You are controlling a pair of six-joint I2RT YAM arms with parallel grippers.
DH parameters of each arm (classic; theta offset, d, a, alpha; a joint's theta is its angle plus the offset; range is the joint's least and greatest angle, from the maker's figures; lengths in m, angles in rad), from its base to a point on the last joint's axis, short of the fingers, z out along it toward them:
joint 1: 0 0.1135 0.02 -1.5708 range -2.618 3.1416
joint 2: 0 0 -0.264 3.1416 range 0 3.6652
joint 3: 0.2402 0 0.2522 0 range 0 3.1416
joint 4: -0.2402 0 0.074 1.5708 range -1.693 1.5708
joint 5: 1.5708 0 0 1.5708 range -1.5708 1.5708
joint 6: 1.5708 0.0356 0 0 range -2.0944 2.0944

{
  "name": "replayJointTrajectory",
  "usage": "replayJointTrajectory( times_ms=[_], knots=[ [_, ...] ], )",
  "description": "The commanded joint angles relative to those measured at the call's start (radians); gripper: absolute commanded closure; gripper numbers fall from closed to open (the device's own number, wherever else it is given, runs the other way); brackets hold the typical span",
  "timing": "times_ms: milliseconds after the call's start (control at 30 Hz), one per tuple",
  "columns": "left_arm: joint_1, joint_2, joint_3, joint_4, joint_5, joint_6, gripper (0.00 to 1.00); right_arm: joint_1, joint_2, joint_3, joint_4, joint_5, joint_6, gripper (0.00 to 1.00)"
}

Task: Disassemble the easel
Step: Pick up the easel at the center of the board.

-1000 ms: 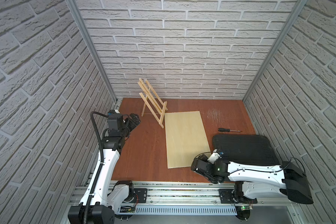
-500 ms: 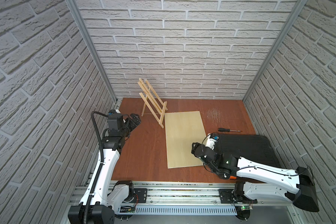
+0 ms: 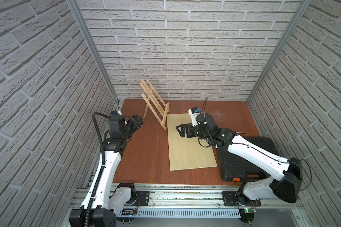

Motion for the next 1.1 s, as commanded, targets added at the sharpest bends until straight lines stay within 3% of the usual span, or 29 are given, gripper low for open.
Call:
replayJointTrajectory(
  times_ms=[0,333,600,933,1067],
  knots=[
    [0.009,-0.033,-0.003,0.032,-0.030,0.022,0.02,-0.003,0.110,0.128,0.032,-0.114,-0.169,0.01],
    [0.004,-0.039,-0.011,0.042,-0.018,0.001,0.02,-0.004,0.523,0.550,0.158,-0.135,-0.377,0.11],
    [-0.002,-0.043,-0.013,0.042,-0.005,-0.017,0.02,-0.004,0.796,0.819,0.212,-0.144,-0.429,0.21],
    [-0.009,-0.059,-0.012,0.042,-0.004,-0.028,0.02,-0.006,0.925,0.844,0.387,-0.074,-0.512,0.33],
    [-0.008,-0.040,-0.014,0.042,0.004,-0.033,0.02,-0.016,0.947,0.833,0.478,-0.119,-0.503,0.40]
  ],
)
